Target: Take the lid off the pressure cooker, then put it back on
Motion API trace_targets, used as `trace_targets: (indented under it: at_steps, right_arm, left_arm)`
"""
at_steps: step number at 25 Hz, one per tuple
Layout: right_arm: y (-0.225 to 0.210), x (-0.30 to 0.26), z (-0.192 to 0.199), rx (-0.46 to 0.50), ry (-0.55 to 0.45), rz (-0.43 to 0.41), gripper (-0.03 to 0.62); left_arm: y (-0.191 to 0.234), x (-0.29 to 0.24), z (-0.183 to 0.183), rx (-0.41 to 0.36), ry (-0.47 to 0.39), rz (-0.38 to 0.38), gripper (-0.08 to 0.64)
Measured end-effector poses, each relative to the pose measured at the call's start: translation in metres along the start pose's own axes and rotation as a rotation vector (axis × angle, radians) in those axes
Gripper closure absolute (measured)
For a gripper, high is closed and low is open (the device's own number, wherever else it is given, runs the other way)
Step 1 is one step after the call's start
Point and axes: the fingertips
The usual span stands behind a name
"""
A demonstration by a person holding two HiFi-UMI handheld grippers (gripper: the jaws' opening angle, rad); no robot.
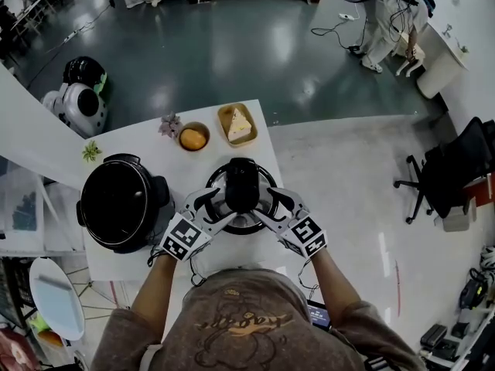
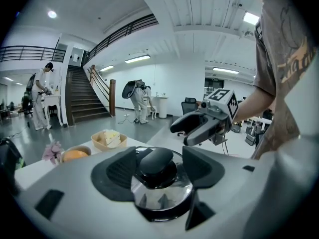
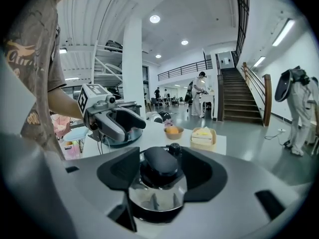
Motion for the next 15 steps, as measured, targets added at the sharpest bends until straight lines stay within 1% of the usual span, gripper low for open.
trace_targets:
  at_steps: [4, 10, 15]
  right_arm:
    - [-0.004, -0.014, 0.013, 0.001, 0.032, -0.023, 0.333]
    - [-0.006, -0.03, 0.029, 0.028, 0.076, -0.081, 0.322]
    - [-0.006, -0.041, 0.032, 0.035, 0.089, -0.132, 0.323]
  left_arm:
    - [0.005, -0.015, 0.011, 0.004, 0.033, 0.022, 0.272]
    - [0.014, -0.037, 0.026, 0.009, 0.051, 0.06, 0.272]
    - [0.019, -0.046, 0.039, 0.016, 0.078, 0.091, 0.27]
Point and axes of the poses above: the fingertips, and each gripper's own axes: x backward along the fingers, y to its left, z out of its underside, and after that the axes turned 10 degrees about z, right-handed
